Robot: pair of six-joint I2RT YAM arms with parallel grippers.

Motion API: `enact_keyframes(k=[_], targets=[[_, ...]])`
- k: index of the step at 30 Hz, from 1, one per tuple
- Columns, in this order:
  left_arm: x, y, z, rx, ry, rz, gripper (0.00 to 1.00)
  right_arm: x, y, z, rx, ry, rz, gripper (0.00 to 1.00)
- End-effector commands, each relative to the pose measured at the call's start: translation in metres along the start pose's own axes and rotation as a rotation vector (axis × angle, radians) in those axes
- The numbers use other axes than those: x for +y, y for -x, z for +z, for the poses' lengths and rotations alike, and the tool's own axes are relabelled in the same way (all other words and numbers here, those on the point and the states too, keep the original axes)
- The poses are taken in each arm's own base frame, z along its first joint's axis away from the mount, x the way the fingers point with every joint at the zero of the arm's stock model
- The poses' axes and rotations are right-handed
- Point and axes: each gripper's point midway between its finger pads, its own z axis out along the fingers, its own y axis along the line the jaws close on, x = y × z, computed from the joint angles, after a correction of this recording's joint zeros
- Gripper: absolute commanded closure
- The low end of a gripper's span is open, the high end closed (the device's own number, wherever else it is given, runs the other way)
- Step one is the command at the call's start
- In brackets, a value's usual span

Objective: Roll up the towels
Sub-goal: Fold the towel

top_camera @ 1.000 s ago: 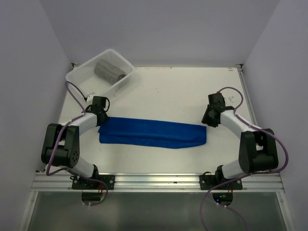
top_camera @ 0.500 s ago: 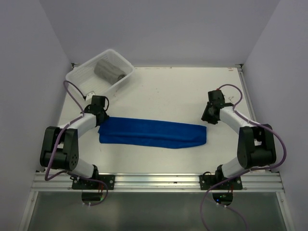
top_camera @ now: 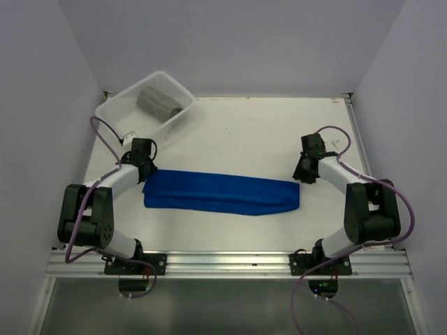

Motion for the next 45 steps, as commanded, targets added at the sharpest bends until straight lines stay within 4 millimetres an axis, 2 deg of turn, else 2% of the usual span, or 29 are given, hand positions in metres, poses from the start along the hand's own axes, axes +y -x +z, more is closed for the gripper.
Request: enact_keyframes(k=[1,9,15,27,30,36,45], targets=[[-0.013,0.036,-0.006,-0.095,-0.042,-0.044,0.62,-0.006,-0.003,0.003,-0.01,-0.015,0.006,0.7],[-0.018,0.038,-0.005,-0.088,-0.054,-0.048,0.62,-0.009,-0.018,0.017,0.034,-0.024,0.005,0.71],[-0.018,0.038,-0.004,-0.09,-0.058,-0.045,0.61,-0.006,-0.014,0.017,0.024,-0.02,0.019,0.71],[-0.019,0.037,-0.004,-0.088,-0.064,-0.044,0.61,-0.009,-0.01,0.004,-0.009,-0.019,0.05,0.65],[-0.02,0.038,-0.005,-0.09,-0.069,-0.043,0.61,-0.004,-0.001,-0.004,-0.032,-0.001,0.049,0.64],[-0.02,0.038,-0.007,-0.093,-0.073,-0.042,0.61,-0.01,0.01,-0.027,-0.102,0.001,0.049,0.65],[-0.02,0.034,-0.004,-0.08,-0.073,-0.036,0.61,-0.011,-0.014,-0.031,-0.052,0.047,0.023,0.71]])
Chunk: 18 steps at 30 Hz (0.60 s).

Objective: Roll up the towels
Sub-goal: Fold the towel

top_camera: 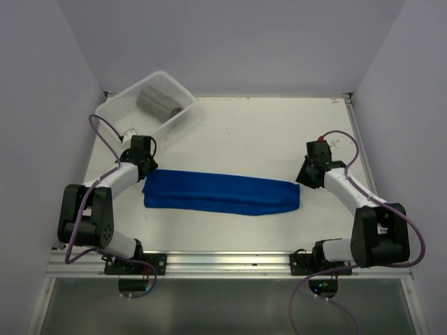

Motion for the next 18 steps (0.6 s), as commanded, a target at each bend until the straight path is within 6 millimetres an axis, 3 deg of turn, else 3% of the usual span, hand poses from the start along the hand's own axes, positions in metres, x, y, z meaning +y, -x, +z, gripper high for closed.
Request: enact_keyframes(k=[1,12,18], targets=[[-0.011,0.022,0.0,-0.066,-0.039,-0.02,0.61,-0.005,-0.013,-0.001,0.038,0.002,-0.018,0.71],[-0.01,0.021,0.002,-0.063,-0.035,-0.015,0.6,-0.006,-0.023,0.012,0.069,0.002,-0.037,0.7],[-0.01,0.02,0.002,-0.062,-0.035,-0.011,0.6,0.0,-0.011,0.019,0.047,0.008,-0.042,0.69]])
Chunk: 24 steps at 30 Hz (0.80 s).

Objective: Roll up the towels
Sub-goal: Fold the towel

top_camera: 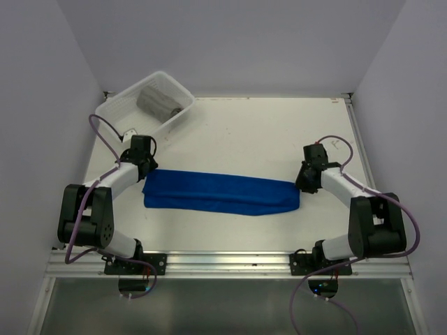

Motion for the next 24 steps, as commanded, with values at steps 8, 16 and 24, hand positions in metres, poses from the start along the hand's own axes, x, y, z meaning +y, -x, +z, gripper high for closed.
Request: enact_keyframes(k=[8,16,24], targets=[[-0.006,0.013,0.005,-0.047,-0.022,-0.003,0.6,0.012,0.016,0.013,-0.027,0.032,-0.032,0.69],[-0.007,0.012,0.005,-0.046,-0.034,0.002,0.6,0.012,0.015,0.02,-0.022,0.035,-0.07,0.71],[-0.004,-0.003,0.009,-0.009,-0.033,0.016,0.6,0.011,0.007,0.025,0.002,0.035,-0.081,0.89]])
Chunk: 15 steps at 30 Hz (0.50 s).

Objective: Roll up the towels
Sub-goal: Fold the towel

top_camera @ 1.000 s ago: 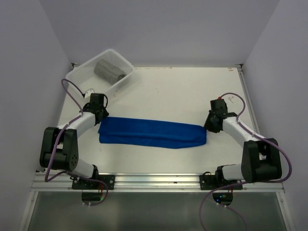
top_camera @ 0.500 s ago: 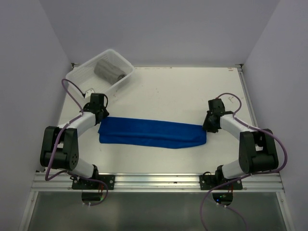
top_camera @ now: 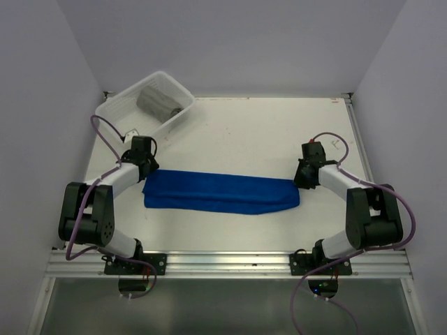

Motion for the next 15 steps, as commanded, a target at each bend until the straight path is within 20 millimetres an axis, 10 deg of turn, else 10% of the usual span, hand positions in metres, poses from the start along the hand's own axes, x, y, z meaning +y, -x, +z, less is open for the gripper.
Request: enact_keyframes(k=[1,15], targets=[[0.0,0.0,0.006,-0.015,-0.017,0.011,0.6,0.001,0.0,0.009,0.005,0.002,-0.016,0.9],[0.005,-0.015,0.008,0.03,-0.002,0.016,0.57,0.005,-0.003,0.011,0.024,0.015,-0.031,1.0]])
